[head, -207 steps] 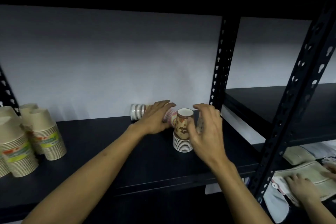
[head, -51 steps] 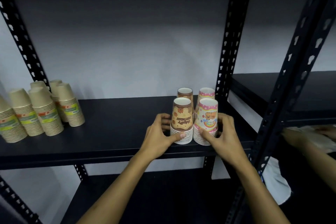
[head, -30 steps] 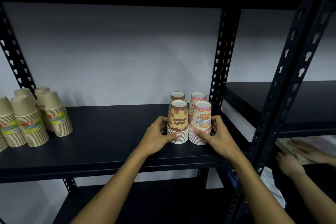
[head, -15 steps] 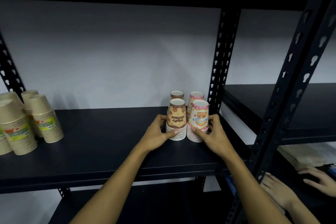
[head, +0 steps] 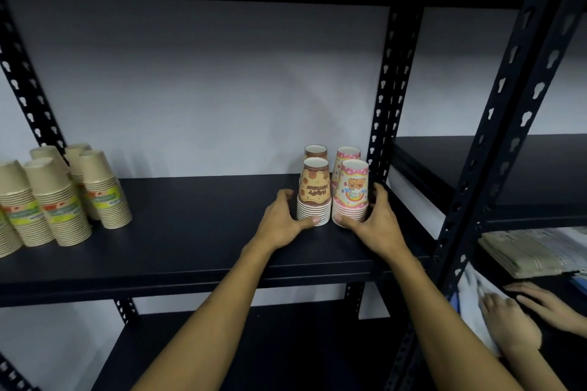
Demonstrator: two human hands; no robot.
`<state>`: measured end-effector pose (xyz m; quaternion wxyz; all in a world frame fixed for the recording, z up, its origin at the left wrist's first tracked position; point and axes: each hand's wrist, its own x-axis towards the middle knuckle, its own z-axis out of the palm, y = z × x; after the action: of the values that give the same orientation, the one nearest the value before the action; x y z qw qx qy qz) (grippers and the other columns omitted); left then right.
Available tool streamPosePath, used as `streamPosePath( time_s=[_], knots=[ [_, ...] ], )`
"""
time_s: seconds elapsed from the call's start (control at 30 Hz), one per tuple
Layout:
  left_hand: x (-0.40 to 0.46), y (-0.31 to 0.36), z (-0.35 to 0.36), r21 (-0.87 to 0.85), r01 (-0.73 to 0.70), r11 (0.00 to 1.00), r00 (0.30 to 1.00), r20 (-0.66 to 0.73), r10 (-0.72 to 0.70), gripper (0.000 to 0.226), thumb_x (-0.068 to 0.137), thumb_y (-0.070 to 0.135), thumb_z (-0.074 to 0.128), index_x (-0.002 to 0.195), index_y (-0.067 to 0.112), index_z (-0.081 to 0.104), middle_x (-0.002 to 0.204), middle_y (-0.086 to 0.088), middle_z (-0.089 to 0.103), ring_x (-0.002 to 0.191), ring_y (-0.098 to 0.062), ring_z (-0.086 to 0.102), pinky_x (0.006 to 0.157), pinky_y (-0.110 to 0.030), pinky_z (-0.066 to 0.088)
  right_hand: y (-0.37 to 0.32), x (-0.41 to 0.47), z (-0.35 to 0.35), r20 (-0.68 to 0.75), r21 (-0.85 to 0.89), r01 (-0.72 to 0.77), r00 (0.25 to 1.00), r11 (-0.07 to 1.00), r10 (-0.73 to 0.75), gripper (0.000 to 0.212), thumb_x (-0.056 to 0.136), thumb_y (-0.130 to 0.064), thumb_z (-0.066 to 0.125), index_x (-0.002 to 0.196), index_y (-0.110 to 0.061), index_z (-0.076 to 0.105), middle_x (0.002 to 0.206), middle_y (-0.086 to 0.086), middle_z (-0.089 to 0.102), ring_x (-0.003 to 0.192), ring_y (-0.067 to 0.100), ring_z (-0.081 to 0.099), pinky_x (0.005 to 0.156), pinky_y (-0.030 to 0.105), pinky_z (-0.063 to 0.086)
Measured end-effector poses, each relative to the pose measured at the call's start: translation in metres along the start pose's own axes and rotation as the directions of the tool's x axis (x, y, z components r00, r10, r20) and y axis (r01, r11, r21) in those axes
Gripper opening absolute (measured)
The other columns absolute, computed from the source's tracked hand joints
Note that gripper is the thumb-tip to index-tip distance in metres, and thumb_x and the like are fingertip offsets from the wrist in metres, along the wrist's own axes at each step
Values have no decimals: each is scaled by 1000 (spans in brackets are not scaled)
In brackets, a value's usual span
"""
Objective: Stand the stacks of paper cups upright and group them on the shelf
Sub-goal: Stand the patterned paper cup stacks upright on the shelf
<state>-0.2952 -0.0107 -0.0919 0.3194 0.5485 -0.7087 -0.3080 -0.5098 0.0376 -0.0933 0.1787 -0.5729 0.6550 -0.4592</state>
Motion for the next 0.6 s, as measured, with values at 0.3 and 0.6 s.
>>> streamPosePath(
  time_s=[0.3, 0.6],
  knots=[
    [-74, -17, 13, 618, 6, 786, 995, -84, 59, 78, 99, 65, 15, 158, 15, 23, 167, -2, 17, 154, -19, 9, 125, -44, 8, 4, -23, 16, -47, -660, -36, 999, 751, 6, 81, 81, -72, 38, 126, -7, 58, 139, 13, 54, 134, 29, 44, 109, 48, 33],
    [-75, -14, 14, 659, 8, 752, 998, -53, 36, 75, 100, 62, 13, 159, 16, 20, 167, -2, 15, 155, -19, 7, 125, -45, 7, 4, -30, 13, -28, -664, -48, 999, 746, 39, 76, 88, -64, 36, 134, -7, 55, 152, 14, 43, 145, 29, 33, 117, 49, 24]
  ],
)
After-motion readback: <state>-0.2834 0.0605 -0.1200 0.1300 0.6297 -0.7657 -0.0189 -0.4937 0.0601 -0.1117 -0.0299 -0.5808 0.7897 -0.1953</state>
